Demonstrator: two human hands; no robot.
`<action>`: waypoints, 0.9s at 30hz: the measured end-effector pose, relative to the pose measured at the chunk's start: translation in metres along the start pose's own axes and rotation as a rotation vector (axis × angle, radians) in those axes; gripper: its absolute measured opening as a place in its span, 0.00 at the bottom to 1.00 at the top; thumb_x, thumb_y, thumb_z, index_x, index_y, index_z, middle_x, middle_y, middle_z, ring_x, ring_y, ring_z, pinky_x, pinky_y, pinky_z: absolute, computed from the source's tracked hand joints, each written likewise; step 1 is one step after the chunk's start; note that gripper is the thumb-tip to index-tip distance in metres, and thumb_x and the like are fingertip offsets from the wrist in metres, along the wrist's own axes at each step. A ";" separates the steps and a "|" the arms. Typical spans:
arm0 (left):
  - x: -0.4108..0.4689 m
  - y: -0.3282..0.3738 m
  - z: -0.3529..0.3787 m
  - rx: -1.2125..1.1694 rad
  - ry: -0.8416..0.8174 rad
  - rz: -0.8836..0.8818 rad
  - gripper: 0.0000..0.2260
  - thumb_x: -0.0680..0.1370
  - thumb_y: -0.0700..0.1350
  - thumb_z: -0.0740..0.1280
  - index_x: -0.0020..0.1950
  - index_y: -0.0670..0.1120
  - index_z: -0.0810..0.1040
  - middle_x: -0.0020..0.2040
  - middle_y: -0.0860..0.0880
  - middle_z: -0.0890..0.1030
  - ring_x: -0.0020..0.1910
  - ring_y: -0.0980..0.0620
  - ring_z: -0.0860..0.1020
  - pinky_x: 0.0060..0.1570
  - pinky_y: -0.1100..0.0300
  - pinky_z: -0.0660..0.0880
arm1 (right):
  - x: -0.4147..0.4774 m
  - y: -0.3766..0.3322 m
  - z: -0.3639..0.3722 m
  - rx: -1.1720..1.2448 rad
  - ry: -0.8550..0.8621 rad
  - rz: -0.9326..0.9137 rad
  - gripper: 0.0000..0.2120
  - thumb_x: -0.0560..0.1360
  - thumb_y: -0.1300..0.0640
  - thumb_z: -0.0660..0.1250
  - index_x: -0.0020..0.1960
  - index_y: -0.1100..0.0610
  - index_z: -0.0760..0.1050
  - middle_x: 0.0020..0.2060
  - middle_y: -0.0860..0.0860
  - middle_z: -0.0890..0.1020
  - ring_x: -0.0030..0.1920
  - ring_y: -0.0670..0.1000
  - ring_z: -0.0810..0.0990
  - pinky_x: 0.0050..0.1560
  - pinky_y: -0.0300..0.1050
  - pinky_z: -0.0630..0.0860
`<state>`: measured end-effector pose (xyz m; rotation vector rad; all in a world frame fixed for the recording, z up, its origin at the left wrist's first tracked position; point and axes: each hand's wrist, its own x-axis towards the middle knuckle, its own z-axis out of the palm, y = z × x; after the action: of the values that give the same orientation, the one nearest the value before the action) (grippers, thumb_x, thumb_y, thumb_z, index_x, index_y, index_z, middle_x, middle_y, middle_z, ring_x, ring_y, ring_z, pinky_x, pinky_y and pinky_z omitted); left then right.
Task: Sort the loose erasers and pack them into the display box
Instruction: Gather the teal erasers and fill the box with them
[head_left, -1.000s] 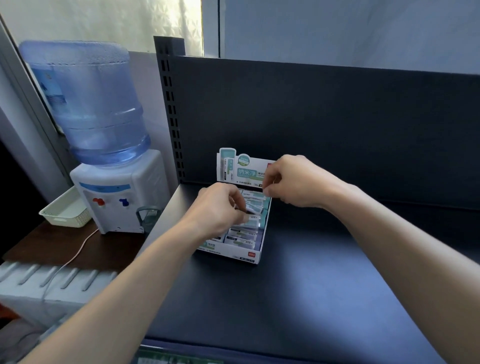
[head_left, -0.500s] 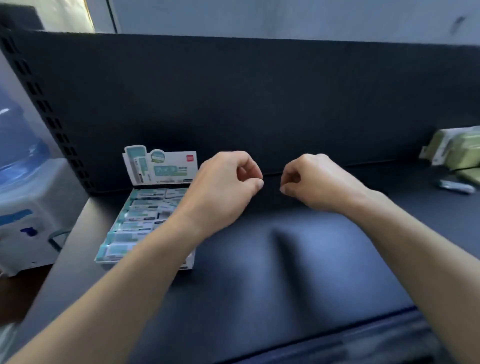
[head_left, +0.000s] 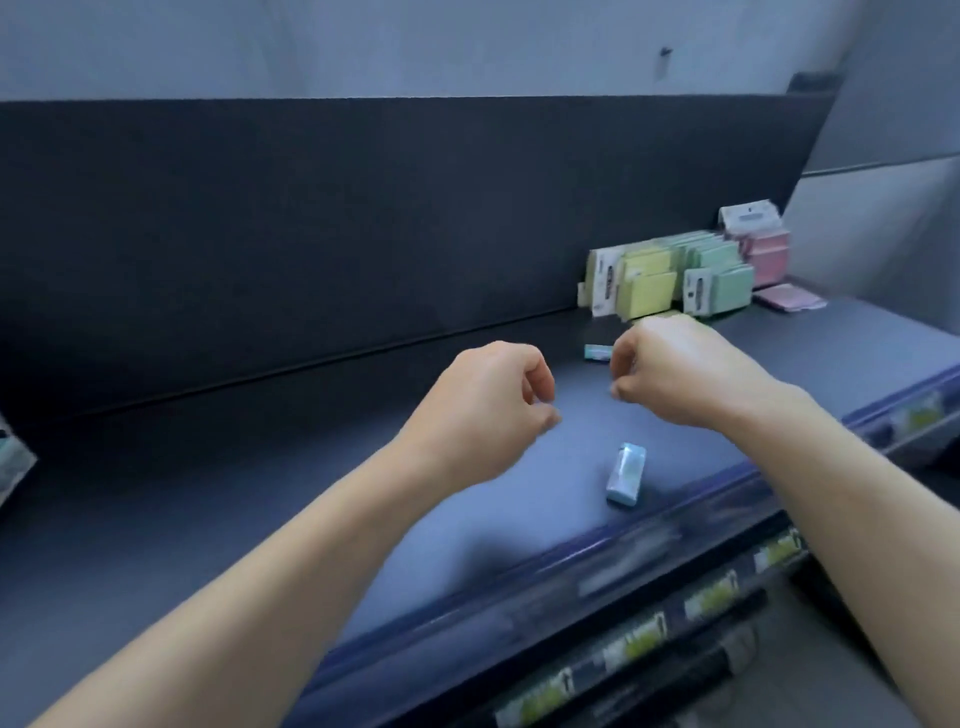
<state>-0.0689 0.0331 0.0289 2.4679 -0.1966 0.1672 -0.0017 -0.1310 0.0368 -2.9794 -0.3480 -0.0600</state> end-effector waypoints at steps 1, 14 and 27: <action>0.009 0.009 0.015 0.014 -0.047 -0.023 0.04 0.75 0.46 0.68 0.46 0.46 0.78 0.36 0.54 0.74 0.34 0.55 0.72 0.30 0.64 0.67 | 0.002 0.017 -0.002 0.010 -0.001 0.011 0.03 0.72 0.58 0.69 0.45 0.57 0.81 0.44 0.56 0.83 0.46 0.59 0.81 0.48 0.51 0.80; 0.050 0.039 0.080 0.196 -0.320 -0.244 0.13 0.70 0.49 0.70 0.45 0.39 0.79 0.37 0.46 0.75 0.36 0.47 0.69 0.33 0.58 0.63 | 0.022 0.083 0.009 0.155 -0.073 0.010 0.06 0.75 0.55 0.67 0.49 0.56 0.81 0.47 0.55 0.81 0.49 0.58 0.79 0.50 0.51 0.79; 0.047 -0.010 0.018 -0.097 -0.081 -0.221 0.06 0.72 0.49 0.70 0.43 0.47 0.78 0.36 0.53 0.79 0.30 0.54 0.74 0.31 0.64 0.70 | 0.105 0.045 0.034 0.041 -0.129 0.009 0.15 0.76 0.59 0.65 0.61 0.59 0.75 0.58 0.57 0.80 0.57 0.59 0.78 0.55 0.50 0.77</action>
<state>-0.0194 0.0247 0.0171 2.3807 0.0335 -0.0359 0.1115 -0.1461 0.0028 -2.9512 -0.3459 0.1396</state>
